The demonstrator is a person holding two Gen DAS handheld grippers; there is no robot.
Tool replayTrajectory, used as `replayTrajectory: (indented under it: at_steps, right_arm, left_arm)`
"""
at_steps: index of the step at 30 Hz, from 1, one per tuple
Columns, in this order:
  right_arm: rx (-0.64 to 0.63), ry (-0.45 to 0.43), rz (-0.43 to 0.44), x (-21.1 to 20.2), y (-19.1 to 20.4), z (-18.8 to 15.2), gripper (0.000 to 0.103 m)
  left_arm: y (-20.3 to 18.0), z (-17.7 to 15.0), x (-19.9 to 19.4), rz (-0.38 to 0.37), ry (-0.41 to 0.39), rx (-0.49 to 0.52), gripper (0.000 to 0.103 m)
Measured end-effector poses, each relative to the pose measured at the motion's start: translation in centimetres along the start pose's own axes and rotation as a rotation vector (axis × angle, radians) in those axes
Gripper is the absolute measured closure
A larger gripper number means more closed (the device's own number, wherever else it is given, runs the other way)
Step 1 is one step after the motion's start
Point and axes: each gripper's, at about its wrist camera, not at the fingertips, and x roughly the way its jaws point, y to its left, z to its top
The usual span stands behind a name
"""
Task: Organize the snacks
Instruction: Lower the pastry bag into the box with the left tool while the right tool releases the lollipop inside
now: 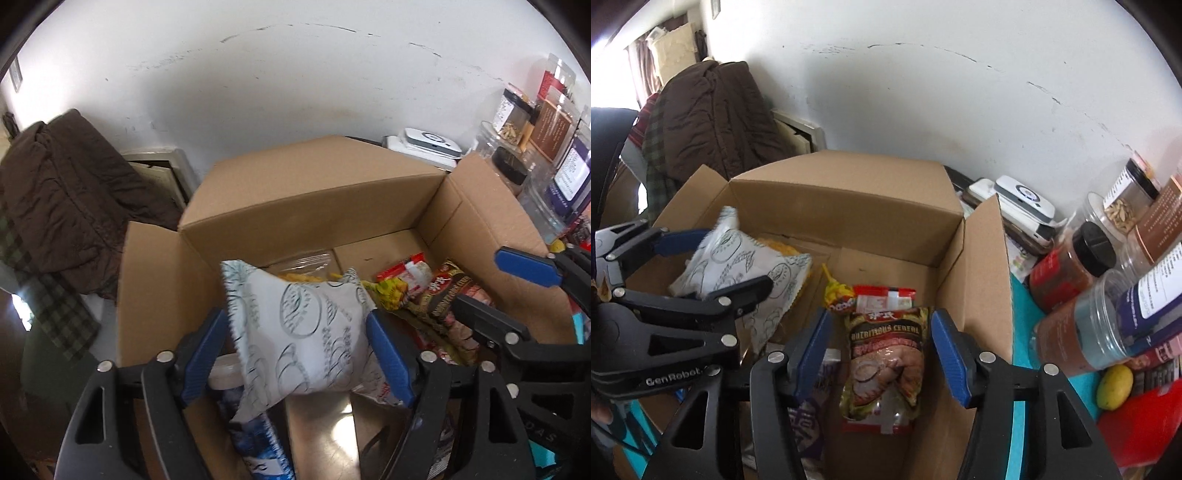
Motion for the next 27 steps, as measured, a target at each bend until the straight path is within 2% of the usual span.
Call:
replayTrajectory:
  at_steps: [3, 10, 27]
  right_arm:
    - [-0.004, -0.004, -0.014, -0.3, -0.1, -0.2, 0.046]
    - [0.018, -0.043, -0.026, -2.5, -0.4, -0.1, 0.046]
    - [0.028, -0.25, -0.075, -13.6, 0.1, -1.0, 0.046]
  left_arm:
    - [-0.3, 0.1, -0.8, 0.04, -0.017, 0.018, 0.024]
    - [-0.6, 0.3, -3.5, 0.029, -0.073, 0.016, 0.024]
    - [-1.4, -0.6, -15.2, 0.04, -0.278, 0.009, 0.024]
